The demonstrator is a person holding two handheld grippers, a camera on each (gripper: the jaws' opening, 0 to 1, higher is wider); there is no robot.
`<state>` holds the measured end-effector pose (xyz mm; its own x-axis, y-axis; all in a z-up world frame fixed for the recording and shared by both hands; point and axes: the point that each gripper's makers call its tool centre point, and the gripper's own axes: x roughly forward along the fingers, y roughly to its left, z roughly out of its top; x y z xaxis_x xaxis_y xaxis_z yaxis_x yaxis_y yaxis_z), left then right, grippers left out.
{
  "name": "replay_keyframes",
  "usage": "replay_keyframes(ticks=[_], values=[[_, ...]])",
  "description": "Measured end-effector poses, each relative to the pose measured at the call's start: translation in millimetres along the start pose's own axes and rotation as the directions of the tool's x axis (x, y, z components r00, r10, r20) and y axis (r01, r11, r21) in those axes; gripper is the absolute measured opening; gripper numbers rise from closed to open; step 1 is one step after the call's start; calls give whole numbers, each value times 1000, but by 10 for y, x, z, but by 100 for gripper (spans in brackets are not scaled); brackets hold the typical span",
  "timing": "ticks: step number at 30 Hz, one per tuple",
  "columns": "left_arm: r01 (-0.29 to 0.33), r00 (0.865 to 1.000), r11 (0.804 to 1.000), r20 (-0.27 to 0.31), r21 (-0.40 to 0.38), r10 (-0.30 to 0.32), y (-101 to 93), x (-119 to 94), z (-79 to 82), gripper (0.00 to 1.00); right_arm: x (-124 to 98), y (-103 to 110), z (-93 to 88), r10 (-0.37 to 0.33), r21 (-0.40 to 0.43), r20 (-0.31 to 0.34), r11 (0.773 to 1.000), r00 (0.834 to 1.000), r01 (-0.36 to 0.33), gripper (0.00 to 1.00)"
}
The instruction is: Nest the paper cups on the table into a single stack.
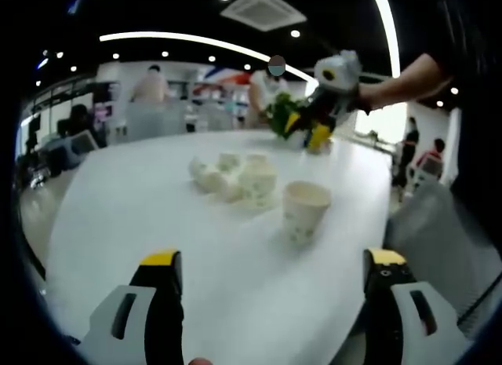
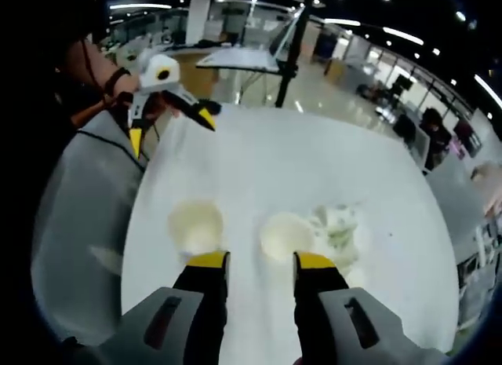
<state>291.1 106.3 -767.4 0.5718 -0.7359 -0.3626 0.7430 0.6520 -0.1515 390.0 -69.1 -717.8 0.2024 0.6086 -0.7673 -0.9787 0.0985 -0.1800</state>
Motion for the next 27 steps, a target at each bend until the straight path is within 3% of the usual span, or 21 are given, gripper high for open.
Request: replay_keyframes(ticks=[10, 27], values=[[-14, 1000, 1000, 1, -12, 14, 9, -45, -27, 94, 99, -81, -34, 19, -24, -27, 1000, 999, -20, 29], [-27, 1000, 999, 3, -22, 27, 45, -74, -33, 93, 310, -90, -143, 63, -133, -107, 988, 992, -77, 26]])
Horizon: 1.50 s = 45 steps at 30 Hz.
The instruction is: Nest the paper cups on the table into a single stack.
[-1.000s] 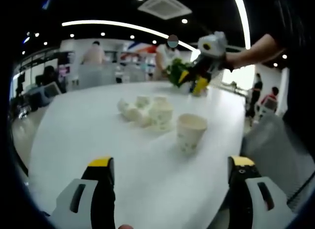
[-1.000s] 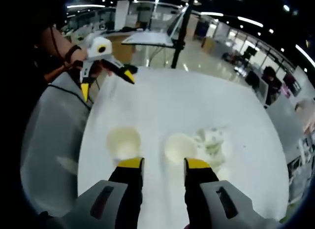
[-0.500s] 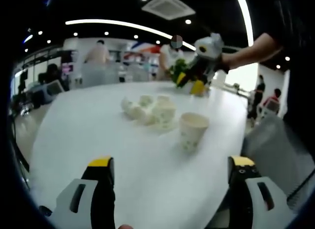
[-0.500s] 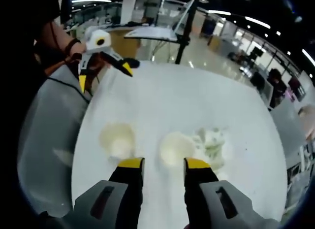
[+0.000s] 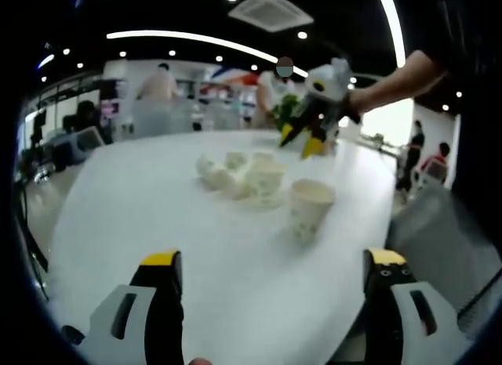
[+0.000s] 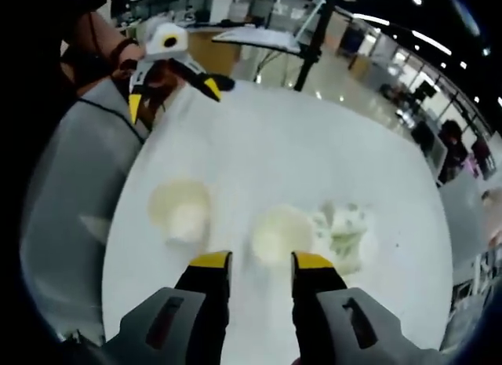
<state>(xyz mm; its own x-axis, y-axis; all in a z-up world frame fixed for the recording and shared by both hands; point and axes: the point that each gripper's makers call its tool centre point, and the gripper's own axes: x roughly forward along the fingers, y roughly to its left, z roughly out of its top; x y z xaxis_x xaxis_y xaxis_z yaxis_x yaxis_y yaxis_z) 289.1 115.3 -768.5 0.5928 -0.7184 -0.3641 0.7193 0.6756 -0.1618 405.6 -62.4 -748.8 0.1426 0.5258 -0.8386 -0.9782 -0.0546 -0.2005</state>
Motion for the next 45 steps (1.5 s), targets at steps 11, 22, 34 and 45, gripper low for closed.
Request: replay_keyframes(ticks=[11, 22, 34, 45], values=[[-6, 1000, 1000, -6, -5, 6, 26, -20, -23, 93, 164, -7, -32, 30, -39, -27, 999, 999, -31, 25], [-7, 1000, 1000, -11, -8, 7, 5, -14, -63, 93, 250, 35, -74, 55, -86, -57, 995, 997, -60, 24], [-11, 1000, 1000, -15, -9, 11, 29, -32, -77, 93, 329, 77, -86, 77, -145, -82, 985, 994, -88, 20], [-15, 1000, 1000, -15, -11, 14, 32, -42, -86, 93, 397, 128, -112, 92, -207, -112, 972, 989, -114, 16]])
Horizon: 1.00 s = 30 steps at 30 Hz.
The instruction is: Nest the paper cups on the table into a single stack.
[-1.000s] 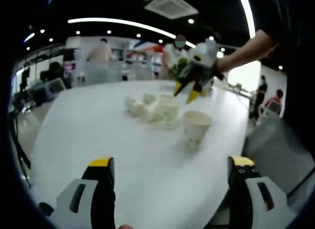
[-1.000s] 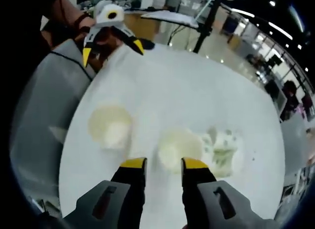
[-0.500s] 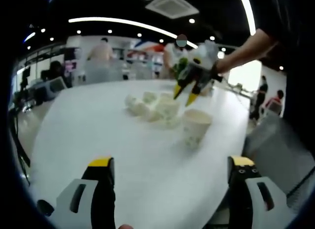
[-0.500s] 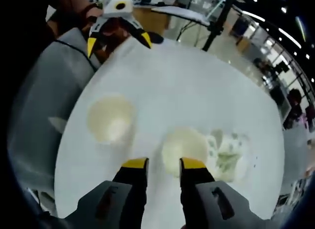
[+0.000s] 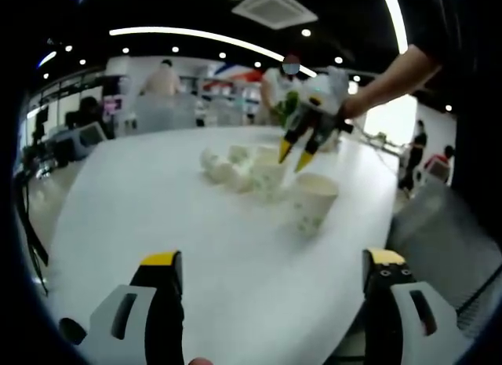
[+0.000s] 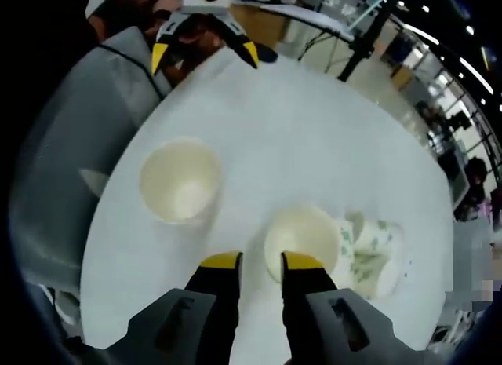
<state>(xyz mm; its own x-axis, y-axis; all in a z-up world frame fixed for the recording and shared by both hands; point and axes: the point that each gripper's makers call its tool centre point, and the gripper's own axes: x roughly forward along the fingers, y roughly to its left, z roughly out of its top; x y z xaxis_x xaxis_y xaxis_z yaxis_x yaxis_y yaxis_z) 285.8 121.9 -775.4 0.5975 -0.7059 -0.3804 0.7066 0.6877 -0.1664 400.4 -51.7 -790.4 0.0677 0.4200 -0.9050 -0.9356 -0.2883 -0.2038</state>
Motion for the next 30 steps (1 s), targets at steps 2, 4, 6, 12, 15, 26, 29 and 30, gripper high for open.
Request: replay_keyframes(ticks=[2, 4, 6, 12, 15, 26, 29, 30], values=[[-1, 1000, 1000, 1, -2, 1, -1, -3, -2, 93, 7, 1, 8, 1, -5, -1, 1000, 1000, -1, 15], [-1, 1000, 1000, -2, 0, 1, -3, -6, -7, 93, 15, 2, 24, 3, -3, 5, 1000, 1000, -3, 15], [-2, 1000, 1000, -1, -1, 2, -6, -10, -7, 93, 20, 1, 34, 5, -7, 5, 1000, 1000, -5, 14], [-4, 1000, 1000, -2, -4, 3, -1, -13, -15, 93, 56, -7, -9, 11, -16, -5, 1000, 1000, -11, 13], [-4, 1000, 1000, -3, -5, 4, -2, -10, -18, 93, 56, -4, -15, 14, -14, -4, 1000, 1000, -14, 13], [-6, 1000, 1000, -3, -10, 6, -1, -3, -31, 93, 96, 41, -9, 40, -48, -9, 998, 999, -40, 6], [-3, 1000, 1000, -6, -10, 3, -5, 0, -36, 93, 103, 55, 3, 47, -57, -8, 997, 999, -47, 4], [-3, 1000, 1000, -7, -9, 3, -4, 1, -37, 93, 104, 59, 6, 48, -59, -9, 997, 999, -48, 4]])
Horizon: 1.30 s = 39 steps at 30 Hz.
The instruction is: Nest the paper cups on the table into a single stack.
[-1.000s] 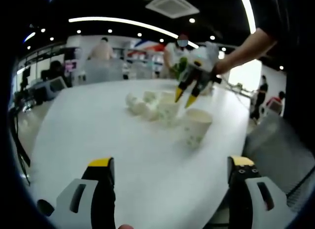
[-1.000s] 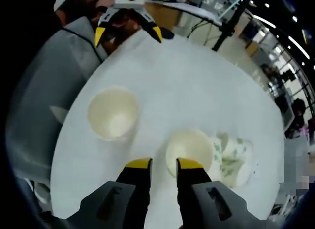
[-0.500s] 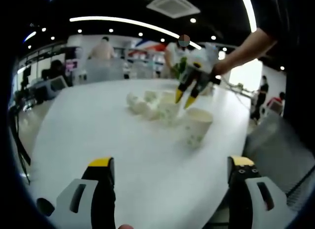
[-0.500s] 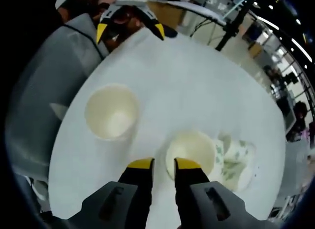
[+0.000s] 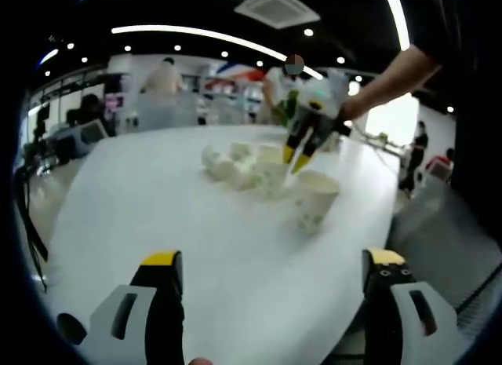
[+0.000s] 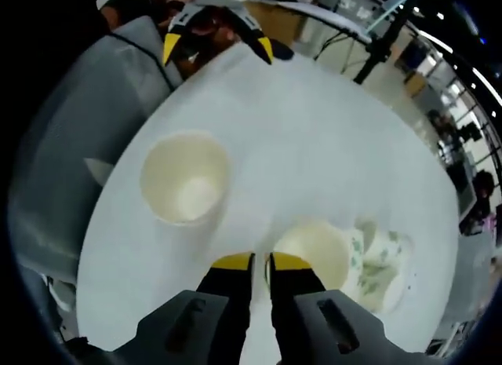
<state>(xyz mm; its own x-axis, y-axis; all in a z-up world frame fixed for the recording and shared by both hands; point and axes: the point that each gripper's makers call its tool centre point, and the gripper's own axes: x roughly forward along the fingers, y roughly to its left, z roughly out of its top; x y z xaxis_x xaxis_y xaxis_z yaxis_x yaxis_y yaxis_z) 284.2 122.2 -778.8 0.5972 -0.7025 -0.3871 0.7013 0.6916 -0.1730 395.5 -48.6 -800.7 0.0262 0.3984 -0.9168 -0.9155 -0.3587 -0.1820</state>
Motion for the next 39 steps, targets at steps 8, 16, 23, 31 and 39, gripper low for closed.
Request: replay_keyframes(ticks=[8, 16, 23, 31, 39], values=[[0, 1000, 1000, 3, 0, 0, 9, 7, 18, 93, 2, 46, 17, 15, -10, -1, 1000, 1000, -15, 0], [1, 1000, 1000, 3, -2, -1, -1, 8, 11, 93, 8, 69, 19, 25, -12, 2, 1000, 1000, -25, 0], [2, 1000, 1000, 1, 1, -2, 0, 10, 11, 93, 8, 84, 26, 27, -29, 7, 999, 1000, -27, 0], [1, 1000, 1000, 4, 5, -1, 16, 13, 40, 93, -19, 57, 42, 17, -22, 13, 1000, 1000, -16, 0], [4, 1000, 1000, 4, 11, -4, 15, 23, 55, 93, -96, 36, 78, -2, -5, 20, 1000, 1000, 2, 0]])
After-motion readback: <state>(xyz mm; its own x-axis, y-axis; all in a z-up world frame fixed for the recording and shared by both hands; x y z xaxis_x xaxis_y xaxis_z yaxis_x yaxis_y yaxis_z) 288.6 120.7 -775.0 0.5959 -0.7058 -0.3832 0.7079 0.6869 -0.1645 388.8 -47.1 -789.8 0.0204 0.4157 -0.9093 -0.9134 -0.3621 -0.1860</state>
